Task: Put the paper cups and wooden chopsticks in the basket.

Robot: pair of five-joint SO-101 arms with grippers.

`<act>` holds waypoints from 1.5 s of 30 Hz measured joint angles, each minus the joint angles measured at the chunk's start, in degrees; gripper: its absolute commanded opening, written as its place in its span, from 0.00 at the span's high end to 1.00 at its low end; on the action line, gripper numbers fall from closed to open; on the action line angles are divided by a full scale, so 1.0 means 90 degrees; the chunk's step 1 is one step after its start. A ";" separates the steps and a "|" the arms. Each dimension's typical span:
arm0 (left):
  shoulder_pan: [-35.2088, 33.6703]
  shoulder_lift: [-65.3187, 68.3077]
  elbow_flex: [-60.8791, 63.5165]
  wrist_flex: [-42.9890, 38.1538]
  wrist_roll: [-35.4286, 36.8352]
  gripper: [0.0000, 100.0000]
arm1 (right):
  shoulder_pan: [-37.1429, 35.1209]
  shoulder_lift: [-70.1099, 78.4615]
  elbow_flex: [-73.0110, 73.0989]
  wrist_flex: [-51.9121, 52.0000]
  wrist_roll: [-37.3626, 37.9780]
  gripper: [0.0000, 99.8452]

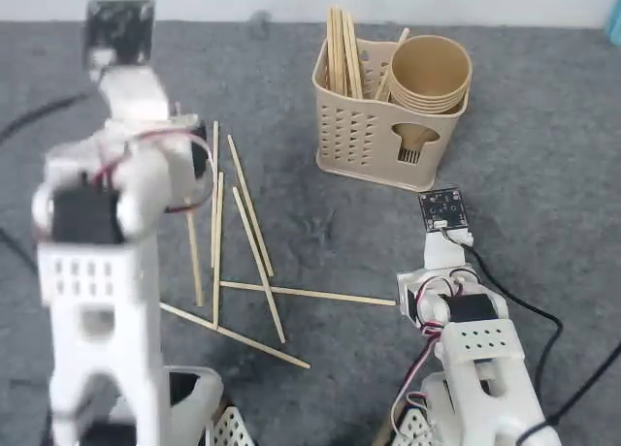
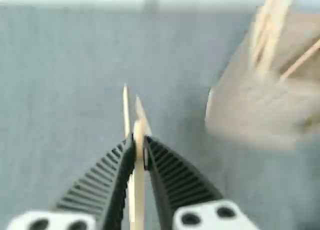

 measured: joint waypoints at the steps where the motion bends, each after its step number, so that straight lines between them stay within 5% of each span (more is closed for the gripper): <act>1: 0.0059 -0.0303 0.0313 -0.0371 0.0166 0.99 | 0.0000 0.0000 0.0000 0.0000 0.0000 0.99; 9: 0.0752 -0.1563 0.1534 -0.3448 0.0811 0.99 | 0.0000 0.0000 0.0000 0.0000 0.0000 0.99; 18: 0.1514 -0.1348 0.1651 -0.7824 0.0821 0.99 | 0.0000 0.0000 0.0000 0.0000 0.0000 0.99; 27: 0.1641 0.1319 -0.0469 -0.7502 0.0850 0.99 | 0.0000 0.0000 0.0000 0.0000 0.0000 0.99; 42: 0.1651 0.3702 -0.0606 -0.7502 0.0850 0.98 | 0.0000 0.0000 0.0000 0.0000 0.0010 0.99; 45: 0.1651 0.3770 -0.0606 -0.7502 0.0850 0.92 | 0.0000 0.0000 0.0000 0.0000 0.0020 0.99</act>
